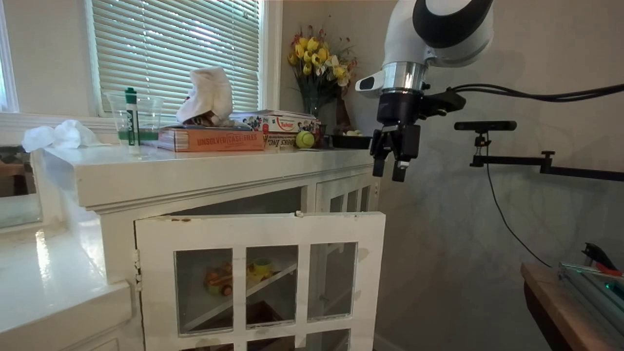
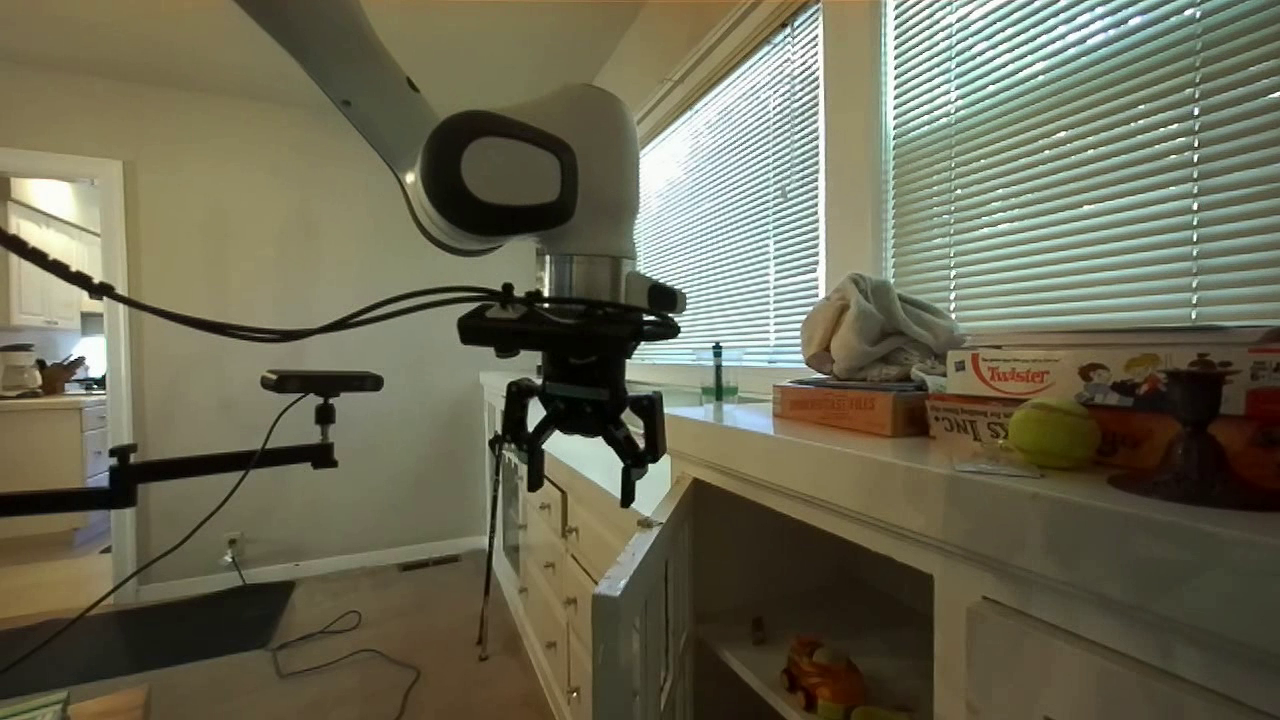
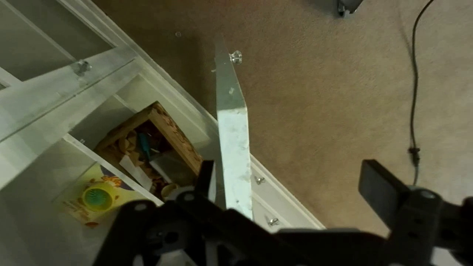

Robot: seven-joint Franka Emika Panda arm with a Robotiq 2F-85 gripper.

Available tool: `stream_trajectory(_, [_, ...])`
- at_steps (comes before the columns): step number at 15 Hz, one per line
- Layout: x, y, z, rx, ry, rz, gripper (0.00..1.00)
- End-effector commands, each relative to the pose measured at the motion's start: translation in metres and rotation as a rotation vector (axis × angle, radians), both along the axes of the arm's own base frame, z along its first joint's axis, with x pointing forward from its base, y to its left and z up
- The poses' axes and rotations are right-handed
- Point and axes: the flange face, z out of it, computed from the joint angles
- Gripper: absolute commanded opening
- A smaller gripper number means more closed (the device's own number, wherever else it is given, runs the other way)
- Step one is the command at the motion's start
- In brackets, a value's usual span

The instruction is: Close the cupboard completely

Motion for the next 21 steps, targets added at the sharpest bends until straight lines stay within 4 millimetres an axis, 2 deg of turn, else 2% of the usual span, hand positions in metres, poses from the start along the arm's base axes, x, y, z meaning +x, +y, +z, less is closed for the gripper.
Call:
stream_trajectory(1, [0.010, -0.007, -0.008, 0.010, 0.035, 0.087, 1.00])
stream_trajectory(5, [0.022, -0.014, -0.014, -0.008, 0.018, 0.123, 1.00])
stream_trajectory(9, [0.045, -0.007, -0.022, -0.009, -0.049, 0.094, 1.00])
stream_trajectory(17, [0.088, 0.012, -0.073, -0.008, -0.046, 0.098, 1.00])
stream_trajectory(21, [0.093, 0.015, -0.099, -0.007, -0.016, 0.096, 1.00])
